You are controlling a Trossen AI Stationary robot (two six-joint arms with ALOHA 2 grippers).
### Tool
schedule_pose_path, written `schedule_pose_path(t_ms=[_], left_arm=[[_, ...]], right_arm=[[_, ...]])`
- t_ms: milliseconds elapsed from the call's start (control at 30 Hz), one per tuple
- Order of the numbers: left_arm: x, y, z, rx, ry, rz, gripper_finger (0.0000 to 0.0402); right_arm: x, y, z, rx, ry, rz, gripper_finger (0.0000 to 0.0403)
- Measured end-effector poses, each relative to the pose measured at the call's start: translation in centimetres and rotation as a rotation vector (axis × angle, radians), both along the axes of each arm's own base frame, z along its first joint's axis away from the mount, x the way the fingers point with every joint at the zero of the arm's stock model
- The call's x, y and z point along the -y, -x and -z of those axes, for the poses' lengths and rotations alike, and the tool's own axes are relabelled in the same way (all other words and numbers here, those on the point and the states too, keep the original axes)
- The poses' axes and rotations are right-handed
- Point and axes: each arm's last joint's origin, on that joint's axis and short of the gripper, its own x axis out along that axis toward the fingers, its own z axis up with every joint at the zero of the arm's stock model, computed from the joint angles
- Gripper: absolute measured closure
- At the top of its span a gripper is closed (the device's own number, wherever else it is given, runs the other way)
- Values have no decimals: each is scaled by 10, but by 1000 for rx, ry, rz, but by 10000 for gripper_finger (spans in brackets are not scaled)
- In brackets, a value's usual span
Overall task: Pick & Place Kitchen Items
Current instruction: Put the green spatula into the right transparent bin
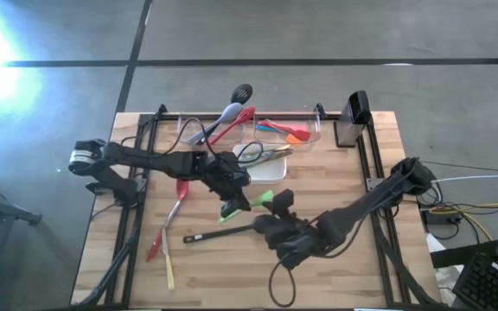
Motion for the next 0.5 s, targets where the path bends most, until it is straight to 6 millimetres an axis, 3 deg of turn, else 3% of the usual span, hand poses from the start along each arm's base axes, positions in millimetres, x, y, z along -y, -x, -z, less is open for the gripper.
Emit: schedule_pose_path(t_ms=[167, 500], left_arm=[[0, 0, 0, -8, 27, 0, 371], [1, 0, -2, -18, 108, 21, 371]], right_arm=[[-4, -20, -8, -82, 29, -28, 200], [10, -56, -4, -302, 84, 48, 204]])
